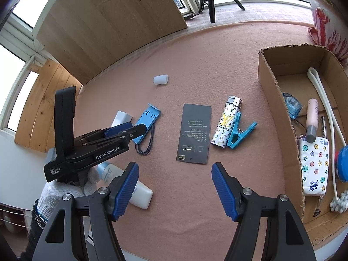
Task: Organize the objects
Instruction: 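Move the left gripper to the blue phone stand beside the white charger, then close the left gripper on the blue phone stand while the right grasps the black cable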
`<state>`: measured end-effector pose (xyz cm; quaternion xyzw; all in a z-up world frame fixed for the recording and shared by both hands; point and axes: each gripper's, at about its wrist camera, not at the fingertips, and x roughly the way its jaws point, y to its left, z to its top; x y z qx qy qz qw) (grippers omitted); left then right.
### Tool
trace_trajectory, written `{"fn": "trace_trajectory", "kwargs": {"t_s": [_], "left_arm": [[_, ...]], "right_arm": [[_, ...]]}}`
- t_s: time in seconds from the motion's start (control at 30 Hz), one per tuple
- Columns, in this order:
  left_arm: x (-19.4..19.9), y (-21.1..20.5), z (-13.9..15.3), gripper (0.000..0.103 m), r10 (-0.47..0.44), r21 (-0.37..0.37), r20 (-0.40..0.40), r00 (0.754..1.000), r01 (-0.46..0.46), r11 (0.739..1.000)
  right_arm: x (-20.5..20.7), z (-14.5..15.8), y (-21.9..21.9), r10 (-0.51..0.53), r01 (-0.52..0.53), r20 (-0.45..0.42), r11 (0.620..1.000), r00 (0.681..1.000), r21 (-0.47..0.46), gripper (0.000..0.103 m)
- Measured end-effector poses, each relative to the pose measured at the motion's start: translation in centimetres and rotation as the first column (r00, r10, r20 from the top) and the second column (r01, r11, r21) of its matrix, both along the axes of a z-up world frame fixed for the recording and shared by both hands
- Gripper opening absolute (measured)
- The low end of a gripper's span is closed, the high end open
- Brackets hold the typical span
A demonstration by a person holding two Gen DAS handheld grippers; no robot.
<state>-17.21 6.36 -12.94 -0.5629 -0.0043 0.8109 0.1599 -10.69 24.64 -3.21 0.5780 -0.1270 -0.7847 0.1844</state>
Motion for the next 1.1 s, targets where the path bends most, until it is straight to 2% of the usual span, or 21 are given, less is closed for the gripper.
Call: {"fn": "trace_trajectory", "kwargs": {"t_s": [0.17, 0.3, 0.47, 0.63, 0.77, 0.97, 1.1], "left_arm": [[-0.1, -0.1, -0.1, 0.043, 0.010, 0.006, 0.001, 1.000, -0.010, 1.000], [0.0, -0.6, -0.1, 0.032, 0.026, 0.008, -0.006, 1.000, -0.026, 1.000], [0.1, -1.8, -0.1, 0.028, 0.058, 0.008, -0.006, 0.998, -0.058, 0.998], [0.5, -2.1, 0.6, 0.029, 0.066, 0.036, -0.022, 0.998, -0.066, 0.997], [0.7, -0.7, 0.8, 0.042, 0.027, 0.005, -0.040, 0.999, -0.027, 1.000], [0.5, 1.2, 0.0, 0.042, -0.014, -0.065, -0.041, 0.999, 0.011, 0.998], [0.3, 0.4, 0.0, 0.040, 0.016, -0.023, -0.035, 0.999, -0.017, 1.000]], "right_arm": [[-0.6, -0.3, -0.9, 0.016, -0.016, 0.005, 1.000, 1.000, 0.014, 0.066], [-1.1, -0.6, -1.9, 0.038, -0.038, 0.003, 0.999, 0.999, 0.031, 0.066], [-1.7, -1.3, -3.1, 0.064, -0.064, -0.001, 0.996, 0.998, 0.062, 0.066], [-2.5, -1.9, -4.2, 0.086, -0.086, 0.003, 0.993, 0.996, 0.084, 0.066], [-2.8, -2.1, -4.6, 0.096, -0.097, 0.009, 0.991, 0.995, 0.092, 0.066], [-2.9, -2.0, -4.4, 0.095, -0.094, 0.002, 0.989, 0.996, 0.110, 0.066], [-3.1, -2.0, -4.3, 0.091, -0.089, -0.007, 0.988, 0.996, 0.123, 0.066]]}}
